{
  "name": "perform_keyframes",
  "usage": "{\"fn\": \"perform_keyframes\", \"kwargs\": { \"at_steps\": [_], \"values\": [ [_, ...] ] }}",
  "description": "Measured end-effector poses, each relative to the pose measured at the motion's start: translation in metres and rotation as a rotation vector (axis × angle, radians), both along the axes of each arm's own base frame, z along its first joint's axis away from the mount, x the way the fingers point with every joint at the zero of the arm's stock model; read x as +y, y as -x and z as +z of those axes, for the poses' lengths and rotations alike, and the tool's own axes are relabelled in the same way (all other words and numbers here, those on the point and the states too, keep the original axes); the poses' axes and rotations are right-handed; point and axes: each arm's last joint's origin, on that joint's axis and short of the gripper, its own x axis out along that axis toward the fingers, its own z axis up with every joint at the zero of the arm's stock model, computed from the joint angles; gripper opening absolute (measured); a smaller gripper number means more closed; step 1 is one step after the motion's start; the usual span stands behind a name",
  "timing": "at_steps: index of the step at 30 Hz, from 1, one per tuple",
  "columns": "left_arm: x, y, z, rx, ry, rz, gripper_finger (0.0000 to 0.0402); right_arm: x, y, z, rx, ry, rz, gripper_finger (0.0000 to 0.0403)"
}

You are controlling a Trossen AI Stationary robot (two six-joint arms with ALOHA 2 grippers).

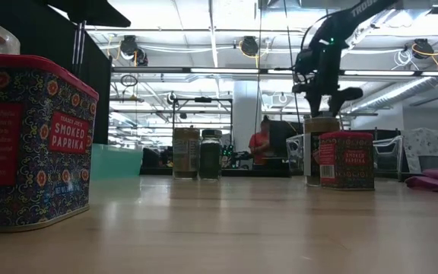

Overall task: Sort spices by type
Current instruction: Put the right green seasoning bottle into the transparent bin

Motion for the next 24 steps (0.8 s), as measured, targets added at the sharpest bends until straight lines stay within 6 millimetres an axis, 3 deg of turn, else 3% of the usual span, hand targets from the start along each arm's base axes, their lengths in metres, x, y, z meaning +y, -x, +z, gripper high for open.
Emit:
{"fn": "perform_keyframes", "kwargs": {
  "at_steps": [10, 24],
  "values": [
    [0.0, 0.0, 0.001, -0.007, 0.002, 0.0, 0.0097, 0.001, -0.006, -0.044, -0.081, -0.061, -0.106, 0.0171],
    [0.0, 0.0, 0.0, -0.001, 0.001, 0.0, 0.0097, 0.007, -0.007, -0.051, 0.02, -0.036, -0.274, 0.0172]
  ]
}}
